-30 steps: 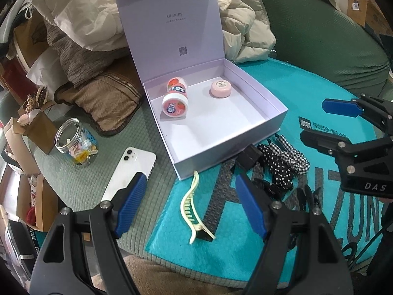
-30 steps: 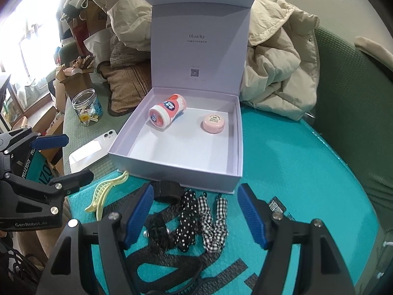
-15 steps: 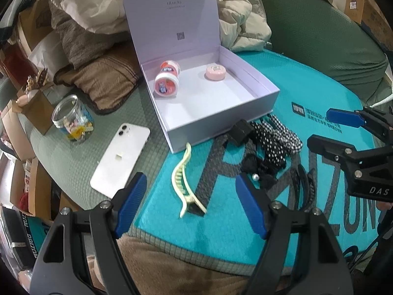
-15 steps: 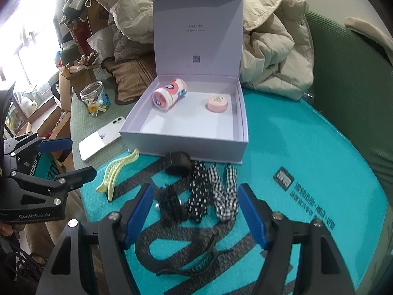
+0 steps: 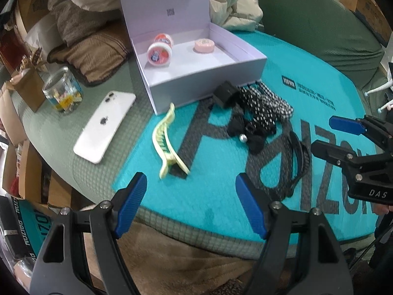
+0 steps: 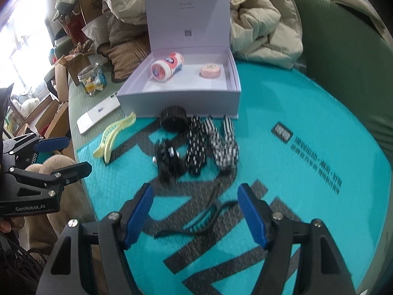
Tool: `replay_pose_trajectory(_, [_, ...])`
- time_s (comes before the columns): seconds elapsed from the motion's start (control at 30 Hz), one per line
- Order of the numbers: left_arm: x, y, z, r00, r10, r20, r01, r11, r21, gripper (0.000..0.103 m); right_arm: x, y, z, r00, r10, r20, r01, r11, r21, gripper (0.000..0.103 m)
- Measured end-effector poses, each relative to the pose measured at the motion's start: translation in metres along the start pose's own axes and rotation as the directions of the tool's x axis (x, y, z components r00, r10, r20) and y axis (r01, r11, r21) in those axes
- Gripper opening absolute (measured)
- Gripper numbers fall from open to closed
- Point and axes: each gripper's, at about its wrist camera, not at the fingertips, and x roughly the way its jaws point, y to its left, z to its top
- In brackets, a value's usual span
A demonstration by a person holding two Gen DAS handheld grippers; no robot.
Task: Organize objects
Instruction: 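Withdraw both open tools from the box back over the mat, then grasp the black hair clip with the right tool while the left tool grasps the cream claw clip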
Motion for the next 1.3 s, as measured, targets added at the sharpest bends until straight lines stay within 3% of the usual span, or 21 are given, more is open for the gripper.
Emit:
replay_pose_trajectory(0.57, [0.023, 0.013, -0.024, 0.998, -0.025, -0.051, 0.022, 0.998, -0.057, 0.074, 0.034, 0.001, -0.041, 0.994, 0.005, -0.105, 0.007, 0.993, 0.116, 0.072])
replay_pose_trajectory(0.77, [0.035, 0.027, -0.019, 0.998, -0.033, -0.059, 0.026, 0.993, -0.112, 0.074, 0.045, 0.001, -0.045, 0.993, 0.022, -0.119, -0.002, 0.985, 0.171, 0.072])
replay_pose_trajectory(1.07, [0.050, 0.036, -0.001, 0.998, -0.026, -0.059, 0.018, 0.990, -0.137, 0.074, 0.060, 0.005, -0.038, 0.991, -0.011, -0.137, 0.031, 0.989, 0.146, 0.072])
replay_pose_trajectory(1.17, [0.056, 0.037, 0.005, 0.998, -0.008, -0.057, -0.001, 0.987, -0.162, 0.074, 0.061, 0.004, -0.037, 0.991, -0.012, -0.134, 0.029, 0.992, 0.122, 0.068])
replay_pose_trajectory(1.3, [0.064, 0.035, 0.014, 0.998, 0.005, -0.056, -0.014, 0.987, -0.159, 0.074, 0.060, -0.001, -0.036, 0.992, -0.006, -0.123, 0.017, 0.996, 0.090, 0.056])
